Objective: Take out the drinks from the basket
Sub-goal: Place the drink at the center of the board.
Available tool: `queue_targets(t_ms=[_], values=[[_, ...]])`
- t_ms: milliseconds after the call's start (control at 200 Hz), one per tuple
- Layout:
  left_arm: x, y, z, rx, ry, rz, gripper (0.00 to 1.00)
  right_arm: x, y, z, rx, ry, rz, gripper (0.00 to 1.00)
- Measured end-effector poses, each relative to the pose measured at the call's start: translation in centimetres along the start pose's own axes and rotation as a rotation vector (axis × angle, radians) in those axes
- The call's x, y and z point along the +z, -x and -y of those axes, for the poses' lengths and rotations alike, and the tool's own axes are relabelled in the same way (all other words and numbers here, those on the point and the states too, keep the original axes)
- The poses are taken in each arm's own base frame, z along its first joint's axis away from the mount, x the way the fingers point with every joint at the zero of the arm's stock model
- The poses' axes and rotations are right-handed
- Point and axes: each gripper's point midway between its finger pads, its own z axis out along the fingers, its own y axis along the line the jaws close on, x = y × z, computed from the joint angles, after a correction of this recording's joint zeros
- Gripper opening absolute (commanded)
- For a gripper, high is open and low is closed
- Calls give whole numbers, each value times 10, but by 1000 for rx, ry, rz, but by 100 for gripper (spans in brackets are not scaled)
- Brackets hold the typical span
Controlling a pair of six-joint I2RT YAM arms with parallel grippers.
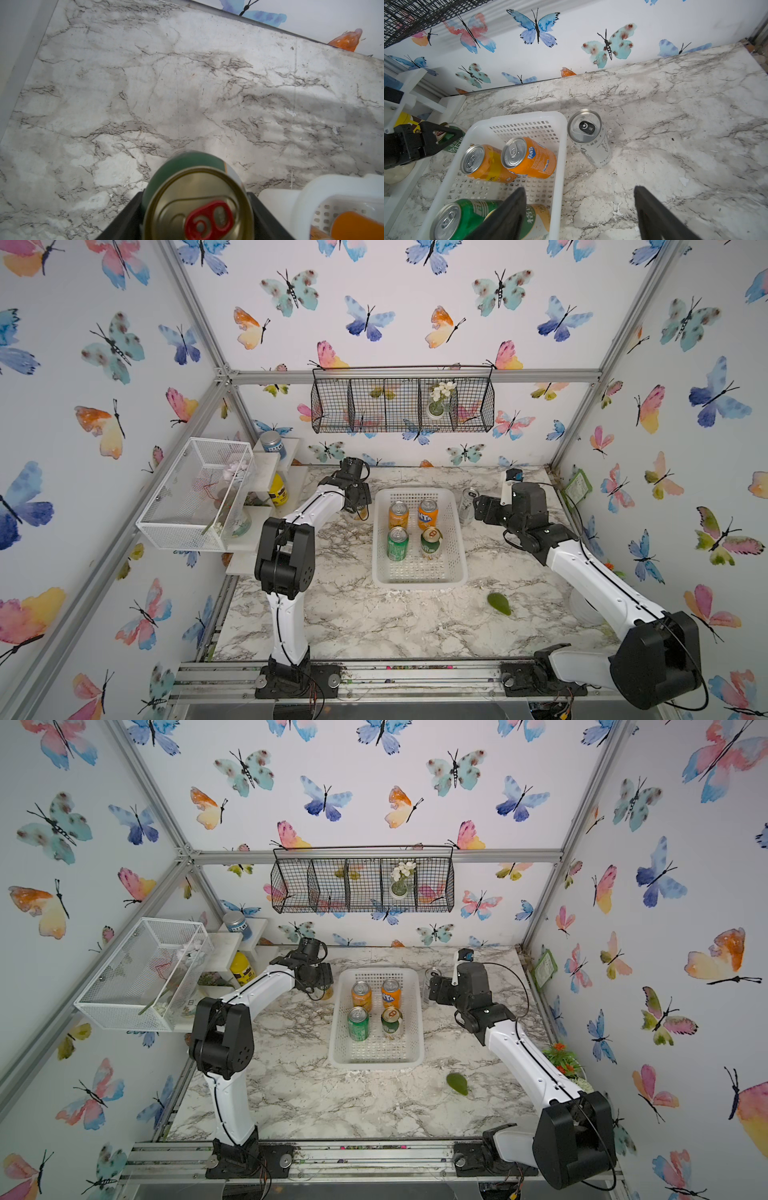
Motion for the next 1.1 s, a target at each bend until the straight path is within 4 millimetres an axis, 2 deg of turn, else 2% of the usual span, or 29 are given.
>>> queue_targets(t_ms=[200,405,415,425,611,746,926,991,1101], values=[[4,-3,-1,-8,4,-9,79,0,0,0,0,0,0,84],[3,6,3,-22,-12,25,86,0,0,0,0,0,0,84],[3,6,3,-23,-12,26,97,0,0,0,0,0,0,84],[3,6,3,-23,-12,28,100,0,0,0,0,0,0,84],[-6,13,4,-38,-22,50,99,0,0,0,0,0,0,84],[-43,29,6,-60,-54,116,99,0,0,0,0,-1,-1,84],[-116,52,7,-102,-129,258,99,2,-3,-2,-9,8,-11,84],[-140,47,3,-121,-160,290,99,3,-5,-5,-20,21,-18,84],[-160,31,-3,-148,-209,306,99,5,-13,-20,-43,66,-44,84]])
